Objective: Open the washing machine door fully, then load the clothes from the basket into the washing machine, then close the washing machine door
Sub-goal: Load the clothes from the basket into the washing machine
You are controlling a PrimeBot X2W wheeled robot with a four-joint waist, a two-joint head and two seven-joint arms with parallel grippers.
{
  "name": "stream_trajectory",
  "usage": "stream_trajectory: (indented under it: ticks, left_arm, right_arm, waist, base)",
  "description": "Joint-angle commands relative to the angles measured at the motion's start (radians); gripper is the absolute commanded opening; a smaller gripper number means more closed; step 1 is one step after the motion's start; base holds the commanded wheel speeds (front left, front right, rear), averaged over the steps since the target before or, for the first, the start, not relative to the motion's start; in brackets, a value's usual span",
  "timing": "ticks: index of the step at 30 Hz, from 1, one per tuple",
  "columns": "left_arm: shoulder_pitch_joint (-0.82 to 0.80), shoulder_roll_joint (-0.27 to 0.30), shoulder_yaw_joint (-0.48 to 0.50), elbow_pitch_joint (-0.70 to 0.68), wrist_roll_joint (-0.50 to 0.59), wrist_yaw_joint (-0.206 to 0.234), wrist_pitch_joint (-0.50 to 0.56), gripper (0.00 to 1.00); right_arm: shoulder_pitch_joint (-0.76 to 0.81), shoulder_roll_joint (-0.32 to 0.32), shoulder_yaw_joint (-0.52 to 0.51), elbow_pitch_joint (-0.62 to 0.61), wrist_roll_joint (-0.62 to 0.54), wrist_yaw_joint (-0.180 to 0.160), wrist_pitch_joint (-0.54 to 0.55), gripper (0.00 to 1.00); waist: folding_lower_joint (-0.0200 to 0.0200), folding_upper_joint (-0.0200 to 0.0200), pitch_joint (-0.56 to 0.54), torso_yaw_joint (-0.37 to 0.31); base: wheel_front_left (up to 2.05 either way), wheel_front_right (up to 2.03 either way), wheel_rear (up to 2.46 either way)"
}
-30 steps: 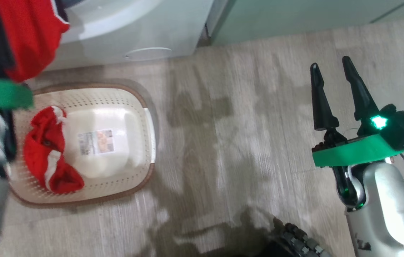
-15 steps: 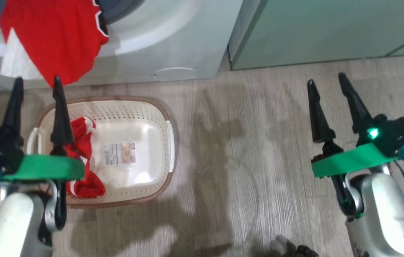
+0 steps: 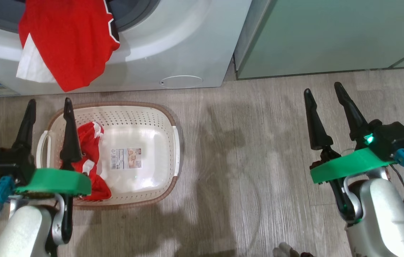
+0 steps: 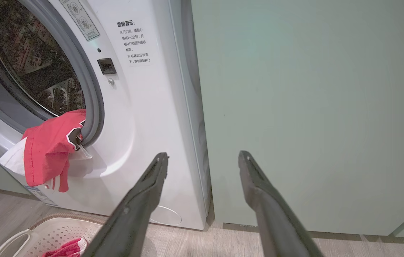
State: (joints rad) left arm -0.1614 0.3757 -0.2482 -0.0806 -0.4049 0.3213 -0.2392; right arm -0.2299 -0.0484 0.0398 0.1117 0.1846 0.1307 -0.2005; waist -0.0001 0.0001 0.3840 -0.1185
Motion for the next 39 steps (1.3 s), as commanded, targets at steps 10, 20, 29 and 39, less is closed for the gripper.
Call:
stream_trajectory:
  ticks: [10,20,29,39]
  left_arm:
    - [-0.038,0.020,0.033,-0.012,-0.011,-0.001,0.001,1.00]
    - [-0.105,0.045,0.016,0.019,-0.017,-0.026,0.054,1.00]
    - [-0.336,0.055,-0.065,0.266,-0.038,-0.134,0.221,1.00]
    - [-0.550,0.065,-0.069,0.580,-0.025,-0.162,0.248,1.00]
  right_arm:
    - [-0.002,-0.002,0.029,-0.032,0.004,0.000,0.000,1.00]
    - [-0.020,-0.002,0.046,-0.030,0.021,0.000,-0.009,1.00]
    - [-0.063,-0.002,0.084,-0.029,0.050,0.000,-0.030,1.00]
    - [-0.096,-0.002,0.115,-0.002,0.094,0.000,-0.056,1.00]
  waist:
    - [0.0001,-0.0001,0.004,-0.002]
    - [0.0001,-0.0001,0.039,-0.017]
    - [0.0001,-0.0001,0.129,-0.064]
    - [0.0001,-0.0001,0.203,-0.136]
  base:
    - [0.00,0.00,0.00]
    - [0.00,0.00,0.00]
    - [0.00,0.00,0.00]
    - [0.00,0.00,0.00]
